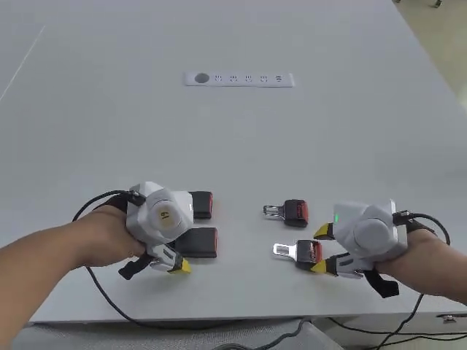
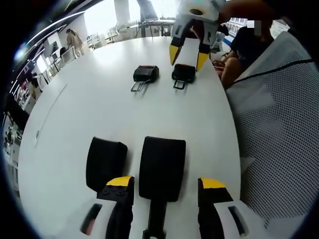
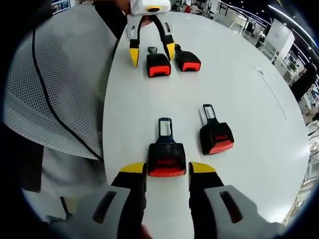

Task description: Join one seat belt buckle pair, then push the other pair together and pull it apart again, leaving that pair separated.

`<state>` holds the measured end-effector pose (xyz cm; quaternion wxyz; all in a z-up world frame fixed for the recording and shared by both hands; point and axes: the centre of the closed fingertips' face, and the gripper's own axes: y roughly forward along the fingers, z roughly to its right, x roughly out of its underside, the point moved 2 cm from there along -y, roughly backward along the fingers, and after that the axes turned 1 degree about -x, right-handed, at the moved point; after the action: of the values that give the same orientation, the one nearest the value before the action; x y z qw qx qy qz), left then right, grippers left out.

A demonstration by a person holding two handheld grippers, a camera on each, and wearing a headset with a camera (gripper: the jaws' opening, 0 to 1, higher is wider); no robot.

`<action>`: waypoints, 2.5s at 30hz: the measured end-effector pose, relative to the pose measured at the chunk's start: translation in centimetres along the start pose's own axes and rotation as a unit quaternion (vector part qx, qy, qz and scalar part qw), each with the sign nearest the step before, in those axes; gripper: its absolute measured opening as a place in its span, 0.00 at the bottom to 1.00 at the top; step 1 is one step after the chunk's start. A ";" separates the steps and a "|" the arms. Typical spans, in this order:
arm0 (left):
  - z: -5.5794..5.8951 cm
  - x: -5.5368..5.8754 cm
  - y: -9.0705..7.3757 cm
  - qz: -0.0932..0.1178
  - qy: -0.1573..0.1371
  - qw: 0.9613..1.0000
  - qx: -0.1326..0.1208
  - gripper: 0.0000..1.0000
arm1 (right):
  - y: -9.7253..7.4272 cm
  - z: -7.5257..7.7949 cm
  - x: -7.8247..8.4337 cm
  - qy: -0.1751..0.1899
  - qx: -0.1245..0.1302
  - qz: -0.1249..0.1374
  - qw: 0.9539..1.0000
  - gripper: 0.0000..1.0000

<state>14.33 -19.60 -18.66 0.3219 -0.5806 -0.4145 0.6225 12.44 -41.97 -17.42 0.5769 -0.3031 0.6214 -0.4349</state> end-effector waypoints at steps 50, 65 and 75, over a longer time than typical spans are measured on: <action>0.7 0.2 0.3 -0.009 0.033 0.999 0.025 0.34 | 1.7 0.3 0.9 -0.067 -0.067 -0.053 0.994 0.34; 0.6 0.4 0.4 -0.008 0.036 0.999 0.024 0.33 | 1.9 0.4 1.0 -0.069 -0.068 -0.058 0.994 0.34; 0.6 0.4 0.5 -0.015 0.029 0.999 0.021 0.33 | 1.8 0.2 0.7 -0.070 -0.065 -0.070 0.993 0.34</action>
<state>13.71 -19.51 -19.26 0.3555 -0.5854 -0.4001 0.6090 12.73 -41.84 -19.39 0.5662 -0.4130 0.5834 -0.4106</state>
